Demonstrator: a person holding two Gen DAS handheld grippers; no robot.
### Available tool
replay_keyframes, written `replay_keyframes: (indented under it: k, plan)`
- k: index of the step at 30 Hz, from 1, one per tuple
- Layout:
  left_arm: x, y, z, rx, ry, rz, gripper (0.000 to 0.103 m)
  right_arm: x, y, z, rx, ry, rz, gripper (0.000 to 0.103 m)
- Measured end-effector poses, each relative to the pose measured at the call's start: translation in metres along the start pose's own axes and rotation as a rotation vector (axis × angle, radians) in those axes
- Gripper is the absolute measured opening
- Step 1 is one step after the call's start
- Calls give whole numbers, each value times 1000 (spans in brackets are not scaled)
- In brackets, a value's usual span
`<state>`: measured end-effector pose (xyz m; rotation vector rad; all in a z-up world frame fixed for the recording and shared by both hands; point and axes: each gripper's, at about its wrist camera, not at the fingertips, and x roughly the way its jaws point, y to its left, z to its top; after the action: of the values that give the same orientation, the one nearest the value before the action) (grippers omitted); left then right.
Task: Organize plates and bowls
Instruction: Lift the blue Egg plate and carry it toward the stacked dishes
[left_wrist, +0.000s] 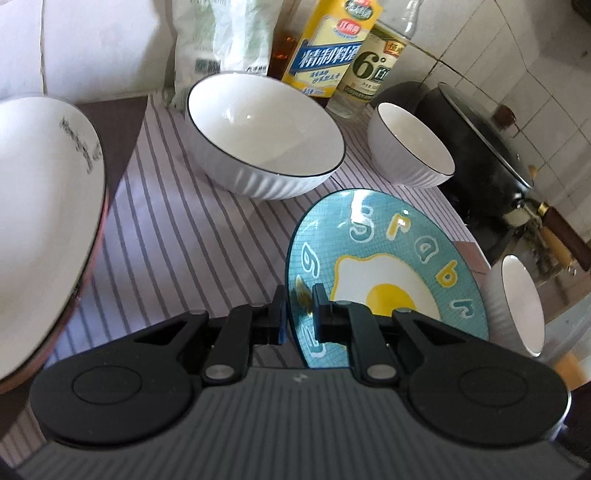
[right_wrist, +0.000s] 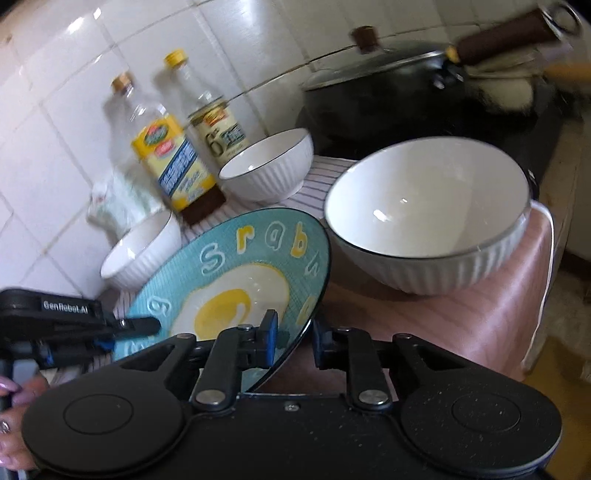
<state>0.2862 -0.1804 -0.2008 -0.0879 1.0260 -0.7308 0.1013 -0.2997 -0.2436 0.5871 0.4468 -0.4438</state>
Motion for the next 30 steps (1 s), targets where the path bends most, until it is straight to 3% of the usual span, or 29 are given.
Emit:
replay_keyframes:
  k: [4, 13, 20, 30]
  plan:
    - [-16, 2, -1, 3, 10, -9, 11, -8, -4, -1, 20, 46, 41, 24]
    - [-58, 9, -11, 8, 10, 67, 11, -25, 6, -20, 38, 142, 147, 27]
    - [-96, 20, -13, -14, -15, 82, 11, -47, 33, -11, -33, 150, 195, 26]
    - [-163, 29, -11, 32, -55, 100, 11, -72, 73, 3, -104, 136, 272, 26]
